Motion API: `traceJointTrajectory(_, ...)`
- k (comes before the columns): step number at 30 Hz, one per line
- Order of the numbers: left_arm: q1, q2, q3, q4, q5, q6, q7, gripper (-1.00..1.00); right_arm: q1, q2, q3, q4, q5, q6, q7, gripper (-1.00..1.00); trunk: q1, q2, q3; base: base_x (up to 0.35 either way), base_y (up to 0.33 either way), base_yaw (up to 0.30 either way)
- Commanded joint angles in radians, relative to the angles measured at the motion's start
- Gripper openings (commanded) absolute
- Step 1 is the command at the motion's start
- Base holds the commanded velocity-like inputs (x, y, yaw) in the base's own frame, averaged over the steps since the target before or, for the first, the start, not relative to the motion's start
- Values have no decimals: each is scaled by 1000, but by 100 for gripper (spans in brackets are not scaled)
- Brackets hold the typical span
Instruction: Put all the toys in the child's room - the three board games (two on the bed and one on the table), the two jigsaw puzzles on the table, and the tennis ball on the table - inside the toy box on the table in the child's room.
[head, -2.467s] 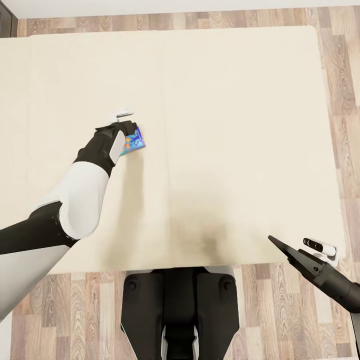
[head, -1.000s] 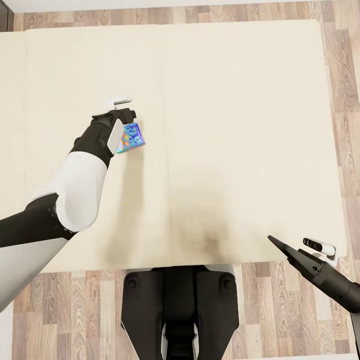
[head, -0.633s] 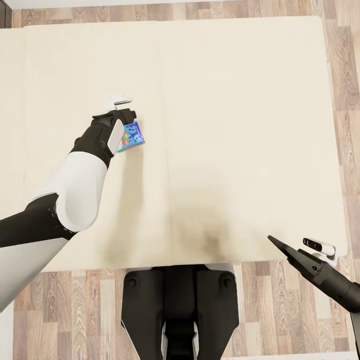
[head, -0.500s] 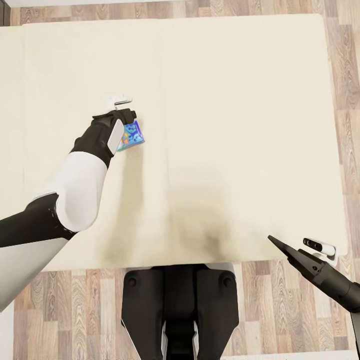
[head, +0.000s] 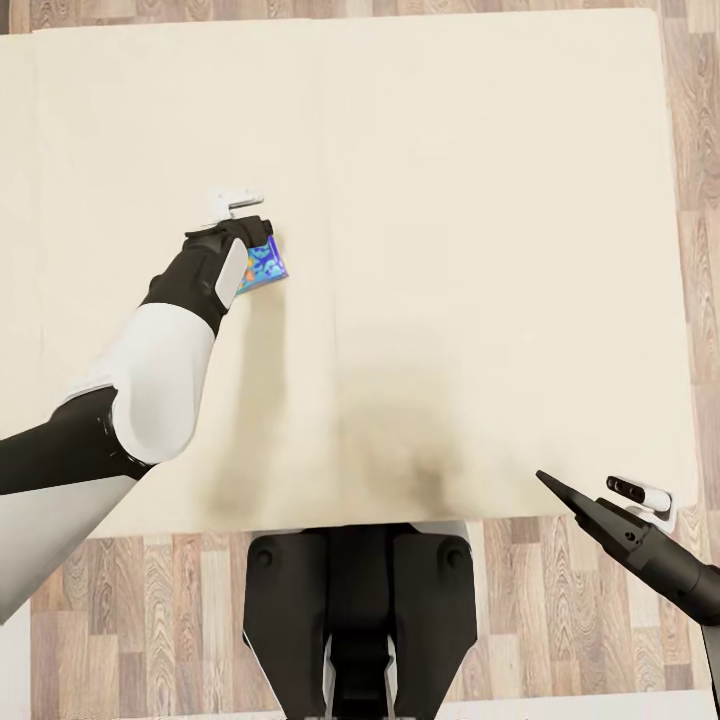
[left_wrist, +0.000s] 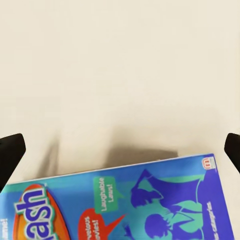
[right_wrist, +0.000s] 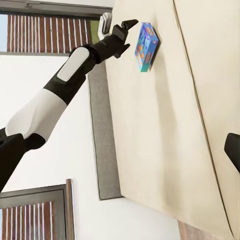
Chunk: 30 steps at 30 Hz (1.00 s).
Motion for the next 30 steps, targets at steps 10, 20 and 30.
traceJointTrajectory(10, 0, 0, 6, -2, -10, 1, -1, 100, 0, -1, -1, 0, -2, 9, 0, 100, 1, -2, -16, 0, 0, 0)
traceJointTrajectory(20, 0, 1, 6, -1, -10, 0, -1, 100, 0, 0, -1, 4, -1, 8, -1, 100, 1, -2, -27, 0, 0, 0)
traceJointTrajectory(30, 0, 1, 6, -1, -11, 0, -1, 100, 0, 1, 1, 6, 8, 6, -40, 100, 1, -2, -28, 0, 0, 0)
